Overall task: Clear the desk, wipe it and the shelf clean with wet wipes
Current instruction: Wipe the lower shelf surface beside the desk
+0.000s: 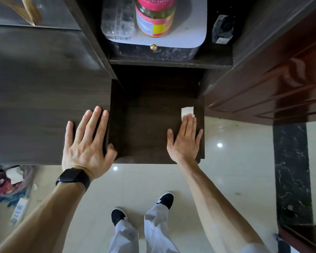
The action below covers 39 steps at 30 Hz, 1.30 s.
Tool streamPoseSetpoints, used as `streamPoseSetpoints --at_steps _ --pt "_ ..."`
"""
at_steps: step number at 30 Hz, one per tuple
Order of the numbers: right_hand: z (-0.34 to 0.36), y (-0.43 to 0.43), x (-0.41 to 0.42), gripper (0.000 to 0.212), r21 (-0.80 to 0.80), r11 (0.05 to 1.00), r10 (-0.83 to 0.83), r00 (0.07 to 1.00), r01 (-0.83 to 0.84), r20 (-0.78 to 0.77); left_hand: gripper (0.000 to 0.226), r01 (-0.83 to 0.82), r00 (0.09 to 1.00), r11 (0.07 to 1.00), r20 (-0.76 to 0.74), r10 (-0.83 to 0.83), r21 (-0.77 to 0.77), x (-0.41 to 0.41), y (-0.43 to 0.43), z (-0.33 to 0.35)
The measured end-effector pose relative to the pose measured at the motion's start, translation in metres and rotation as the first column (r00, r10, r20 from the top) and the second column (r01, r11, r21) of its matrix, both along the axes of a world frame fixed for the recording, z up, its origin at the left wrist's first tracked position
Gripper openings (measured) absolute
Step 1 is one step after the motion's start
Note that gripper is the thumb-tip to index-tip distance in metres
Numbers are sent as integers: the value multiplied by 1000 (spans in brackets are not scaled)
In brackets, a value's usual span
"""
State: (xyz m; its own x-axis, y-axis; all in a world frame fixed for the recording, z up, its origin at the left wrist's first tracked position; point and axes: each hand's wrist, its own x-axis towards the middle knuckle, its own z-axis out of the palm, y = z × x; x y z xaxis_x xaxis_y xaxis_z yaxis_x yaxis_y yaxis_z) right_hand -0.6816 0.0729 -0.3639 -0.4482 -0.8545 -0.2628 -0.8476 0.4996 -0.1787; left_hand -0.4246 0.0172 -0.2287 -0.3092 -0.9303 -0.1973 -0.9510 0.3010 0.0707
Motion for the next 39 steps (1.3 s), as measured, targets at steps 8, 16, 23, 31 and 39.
streamPoseSetpoints --at_steps 8,16,23,31,39 --pt "8 31 -10 63 -117 977 -184 983 180 -25 85 1 1000 1000 -19 -2 -2 0 0 1" --pt "13 91 12 66 -203 934 -288 956 293 55 84 9 1000 1000 -10 -9 -1 1 0 1" --pt "17 127 16 57 -239 837 -428 861 493 276 85 15 1000 1000 -2 -15 -9 1 2 0" --pt "63 121 -14 17 160 651 -584 355 742 730 86 10 1000 1000 -14 -10 -16 1 1 0" --pt "58 0 -77 7 -110 906 -304 807 410 506 85 -7 1000 999 -28 6 -43 2 1 -2"
